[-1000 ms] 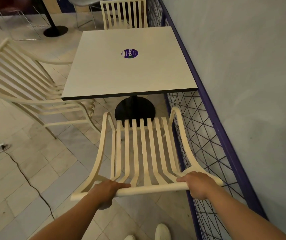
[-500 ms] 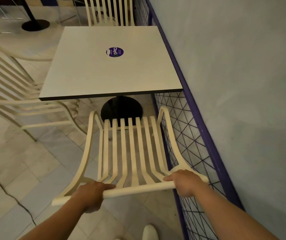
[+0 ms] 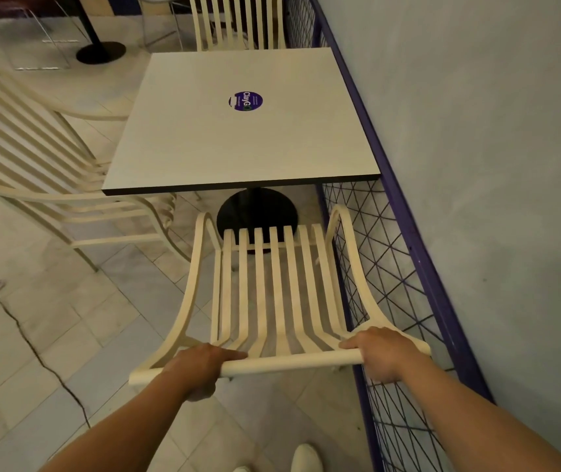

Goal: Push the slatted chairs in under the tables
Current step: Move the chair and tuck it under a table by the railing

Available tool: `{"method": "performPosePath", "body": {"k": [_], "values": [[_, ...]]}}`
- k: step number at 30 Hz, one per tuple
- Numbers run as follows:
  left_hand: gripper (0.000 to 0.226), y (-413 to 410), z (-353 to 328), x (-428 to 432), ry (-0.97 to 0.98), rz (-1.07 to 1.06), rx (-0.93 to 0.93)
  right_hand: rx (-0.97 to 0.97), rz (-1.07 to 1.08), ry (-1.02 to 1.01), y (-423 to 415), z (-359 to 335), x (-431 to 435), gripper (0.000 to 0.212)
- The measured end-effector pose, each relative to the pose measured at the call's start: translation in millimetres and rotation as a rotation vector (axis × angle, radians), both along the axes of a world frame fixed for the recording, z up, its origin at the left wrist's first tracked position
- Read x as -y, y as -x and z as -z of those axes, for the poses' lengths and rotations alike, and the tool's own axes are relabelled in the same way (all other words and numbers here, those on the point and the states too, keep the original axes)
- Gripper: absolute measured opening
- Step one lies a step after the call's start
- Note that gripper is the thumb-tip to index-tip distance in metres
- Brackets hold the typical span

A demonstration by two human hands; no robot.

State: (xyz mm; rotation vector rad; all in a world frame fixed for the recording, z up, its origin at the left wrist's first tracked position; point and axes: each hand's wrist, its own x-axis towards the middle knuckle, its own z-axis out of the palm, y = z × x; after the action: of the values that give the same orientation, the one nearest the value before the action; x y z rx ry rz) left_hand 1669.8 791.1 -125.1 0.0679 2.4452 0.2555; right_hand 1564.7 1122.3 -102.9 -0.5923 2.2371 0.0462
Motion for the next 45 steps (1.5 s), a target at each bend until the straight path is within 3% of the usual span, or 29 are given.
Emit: {"method": "performPosePath", "body": {"k": [45], "values": [[0.075, 6, 6, -1, 0.015, -0.039, 0.009, -0.023, 0.003, 0.003, 4, 12, -5, 0.071]]}}
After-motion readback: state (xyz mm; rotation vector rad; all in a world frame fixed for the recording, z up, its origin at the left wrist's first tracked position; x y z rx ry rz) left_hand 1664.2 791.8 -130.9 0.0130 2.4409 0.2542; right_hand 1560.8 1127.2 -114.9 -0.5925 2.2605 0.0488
